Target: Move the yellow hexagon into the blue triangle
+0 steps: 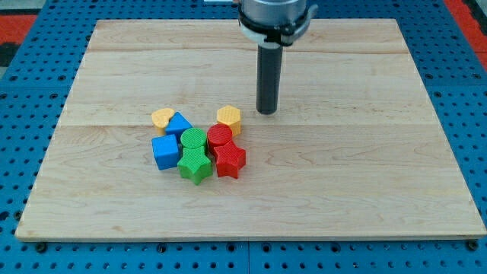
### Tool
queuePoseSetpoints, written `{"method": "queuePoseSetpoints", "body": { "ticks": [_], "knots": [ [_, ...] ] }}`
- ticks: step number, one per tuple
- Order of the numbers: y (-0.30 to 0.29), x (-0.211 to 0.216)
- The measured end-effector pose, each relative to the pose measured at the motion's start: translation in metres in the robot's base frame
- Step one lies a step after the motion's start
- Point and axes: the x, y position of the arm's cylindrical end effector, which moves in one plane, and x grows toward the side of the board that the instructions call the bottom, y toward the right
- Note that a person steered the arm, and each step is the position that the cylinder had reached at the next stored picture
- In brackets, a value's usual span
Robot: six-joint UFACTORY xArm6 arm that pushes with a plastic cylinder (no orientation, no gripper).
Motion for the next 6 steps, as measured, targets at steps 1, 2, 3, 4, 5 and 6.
{"method": "queuePoseSetpoints", "body": {
  "ticks": [1, 2, 3, 4, 5, 6],
  "knots": [
    [-0.02, 0.002],
    [-0.056, 0.002],
    [-0.078, 0.005],
    [-0.068, 0.0],
    [-0.064, -0.014],
    [-0.059, -0.027]
  ]
}}
